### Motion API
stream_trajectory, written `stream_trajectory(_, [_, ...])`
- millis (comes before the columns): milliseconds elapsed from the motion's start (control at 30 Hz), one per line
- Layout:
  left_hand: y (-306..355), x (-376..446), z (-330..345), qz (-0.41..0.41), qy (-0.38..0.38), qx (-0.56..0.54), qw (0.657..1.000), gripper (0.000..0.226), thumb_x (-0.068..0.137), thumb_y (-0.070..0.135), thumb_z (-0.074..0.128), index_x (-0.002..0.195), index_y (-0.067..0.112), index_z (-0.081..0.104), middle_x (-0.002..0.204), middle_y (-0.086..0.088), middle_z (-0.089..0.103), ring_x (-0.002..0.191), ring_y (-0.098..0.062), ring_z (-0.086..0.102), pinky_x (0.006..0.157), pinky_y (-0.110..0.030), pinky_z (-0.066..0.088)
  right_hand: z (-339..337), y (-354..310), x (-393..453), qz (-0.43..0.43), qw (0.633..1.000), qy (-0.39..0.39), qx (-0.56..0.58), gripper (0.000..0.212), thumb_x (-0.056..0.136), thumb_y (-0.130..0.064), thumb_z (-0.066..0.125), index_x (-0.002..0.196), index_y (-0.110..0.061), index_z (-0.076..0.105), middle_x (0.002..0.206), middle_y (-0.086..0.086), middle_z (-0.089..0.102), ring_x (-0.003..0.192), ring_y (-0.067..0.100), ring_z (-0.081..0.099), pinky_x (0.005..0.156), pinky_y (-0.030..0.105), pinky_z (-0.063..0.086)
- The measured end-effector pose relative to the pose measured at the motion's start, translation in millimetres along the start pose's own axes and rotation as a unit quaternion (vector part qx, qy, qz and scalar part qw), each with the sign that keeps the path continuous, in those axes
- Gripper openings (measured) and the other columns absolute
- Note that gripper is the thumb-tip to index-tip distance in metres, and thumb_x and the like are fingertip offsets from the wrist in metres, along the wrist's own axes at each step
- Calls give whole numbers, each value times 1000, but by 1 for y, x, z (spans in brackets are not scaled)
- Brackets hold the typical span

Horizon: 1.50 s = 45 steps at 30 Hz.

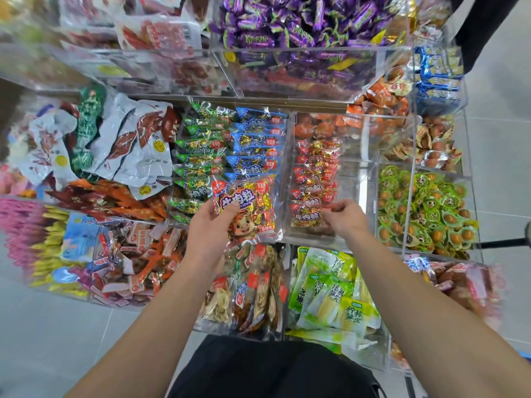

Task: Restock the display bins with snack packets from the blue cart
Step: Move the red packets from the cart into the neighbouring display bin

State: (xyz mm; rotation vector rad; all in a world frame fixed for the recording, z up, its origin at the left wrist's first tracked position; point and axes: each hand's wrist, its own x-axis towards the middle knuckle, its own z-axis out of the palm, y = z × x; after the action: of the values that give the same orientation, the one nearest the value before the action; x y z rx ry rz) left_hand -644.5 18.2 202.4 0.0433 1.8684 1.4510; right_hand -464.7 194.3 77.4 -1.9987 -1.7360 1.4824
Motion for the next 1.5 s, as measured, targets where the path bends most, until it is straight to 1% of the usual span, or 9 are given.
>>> stream_trajectory(167, [0, -3, 0, -10, -14, 18, 1000, 24, 96, 23, 67, 115, 36, 61, 100, 7, 75, 99, -15, 72, 85, -32, 53, 0, 3, -2, 0, 999, -11, 49, 21, 80, -23, 79, 81, -20, 58, 89, 5, 70, 89, 28, 69, 86, 46, 56])
stream_trajectory(233, [2, -5, 0, -18, -20, 30, 999, 13, 96, 23, 67, 107, 29, 64, 109, 3, 76, 104, -18, 71, 93, -39, 54, -1, 4, -3, 2, 997, -18, 78, 20, 79, -18, 79, 81, -19, 59, 90, 6, 70, 91, 30, 69, 87, 50, 56])
stream_trajectory(467, [1, -8, -1, -21, -32, 11, 999, 55, 93, 28, 69, 142, 12, 50, 132, -6, 65, 121, -26, 63, 110, -51, 44, -2, 1, -5, 26, 991, -50, 121, 27, 79, -8, 77, 89, -20, 56, 91, 4, 66, 88, 25, 68, 87, 46, 58])
stream_trajectory(600, [-1, -9, -2, 4, -29, -6, 1000, 48, 94, 25, 69, 137, 21, 47, 97, 21, 67, 112, -16, 65, 99, -38, 44, -4, 2, -6, 32, 989, -44, 139, 22, 81, -9, 74, 88, -17, 55, 87, 3, 64, 79, 21, 65, 85, 45, 59])
stream_trajectory(767, [-1, -12, -2, -1, -22, 1, 1000, 75, 93, 28, 69, 155, 14, 30, 134, 4, 58, 125, -21, 57, 110, -44, 38, -9, -2, -10, 42, 991, -40, 122, 28, 83, -16, 74, 104, -10, 56, 98, 8, 65, 80, 20, 65, 85, 47, 58])
stream_trajectory(933, [0, -17, -4, -13, -38, 30, 999, 43, 95, 23, 66, 136, 16, 54, 118, 0, 72, 108, -17, 69, 98, -40, 52, -27, -22, -42, -54, 985, 109, 122, 15, 86, -23, 68, 96, -17, 59, 87, -3, 64, 63, 8, 55, 53, 12, 40])
stream_trajectory(1067, [-1, -23, 5, 8, -99, 68, 993, 9, 99, 23, 60, 104, 21, 68, 94, 6, 78, 84, -7, 74, 63, -19, 55, -37, -49, -88, -95, 962, -128, 224, 24, 75, -51, 67, 88, -30, 68, 83, -9, 71, 49, 10, 50, 47, 22, 42])
stream_trajectory(1200, [2, -29, 21, 66, -133, 98, 984, 16, 102, 21, 56, 97, 25, 71, 92, 4, 78, 85, -12, 74, 68, -25, 59, -39, -62, -112, -126, 941, -212, 232, 16, 91, -36, 68, 93, -21, 65, 51, -15, 54, 37, 3, 36, 37, 18, 29])
stream_trajectory(1500, [14, -25, 15, 267, -48, 313, 910, 23, 94, 24, 67, 117, 23, 69, 104, 20, 69, 93, 4, 63, 87, -26, 54, -78, -47, -95, -158, 936, -7, 315, 4, 88, -14, 71, 90, -17, 70, 65, -8, 64, 51, 4, 52, 50, 19, 42])
